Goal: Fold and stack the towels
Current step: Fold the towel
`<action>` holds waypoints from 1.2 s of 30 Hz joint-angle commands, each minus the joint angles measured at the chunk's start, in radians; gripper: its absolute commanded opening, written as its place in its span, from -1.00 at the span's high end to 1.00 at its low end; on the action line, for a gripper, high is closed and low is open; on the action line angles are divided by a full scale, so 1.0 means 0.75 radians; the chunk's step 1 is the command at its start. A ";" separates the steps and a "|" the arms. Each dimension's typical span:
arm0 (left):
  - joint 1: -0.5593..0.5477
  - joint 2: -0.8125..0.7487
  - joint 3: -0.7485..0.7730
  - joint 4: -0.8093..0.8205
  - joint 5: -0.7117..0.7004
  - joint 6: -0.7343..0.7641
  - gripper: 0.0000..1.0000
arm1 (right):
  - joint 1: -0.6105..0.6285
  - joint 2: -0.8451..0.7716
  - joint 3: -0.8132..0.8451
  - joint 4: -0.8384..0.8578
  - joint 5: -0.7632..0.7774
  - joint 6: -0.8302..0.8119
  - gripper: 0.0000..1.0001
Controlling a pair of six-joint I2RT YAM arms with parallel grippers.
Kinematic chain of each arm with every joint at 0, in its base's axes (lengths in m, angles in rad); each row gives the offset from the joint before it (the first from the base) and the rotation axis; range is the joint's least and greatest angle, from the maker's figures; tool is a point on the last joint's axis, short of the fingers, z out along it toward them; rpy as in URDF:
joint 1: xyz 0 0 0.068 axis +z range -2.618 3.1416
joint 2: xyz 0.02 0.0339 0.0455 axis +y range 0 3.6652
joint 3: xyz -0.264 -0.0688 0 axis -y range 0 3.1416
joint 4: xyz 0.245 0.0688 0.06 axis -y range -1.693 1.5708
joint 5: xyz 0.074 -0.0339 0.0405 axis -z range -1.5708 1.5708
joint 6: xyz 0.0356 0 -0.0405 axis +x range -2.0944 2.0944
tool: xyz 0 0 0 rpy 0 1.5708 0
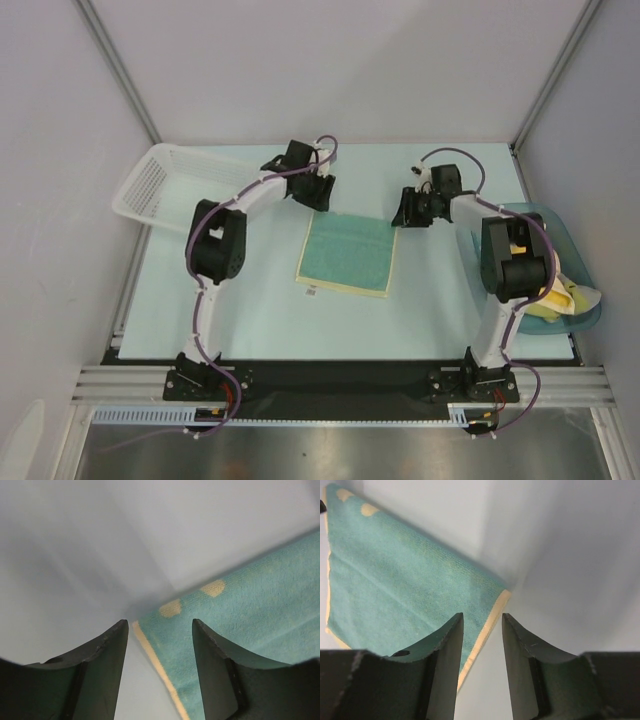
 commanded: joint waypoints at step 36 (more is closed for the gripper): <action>0.078 0.313 0.587 -0.501 0.262 0.521 -0.08 | -0.056 0.281 0.397 -0.336 -0.164 -0.335 0.23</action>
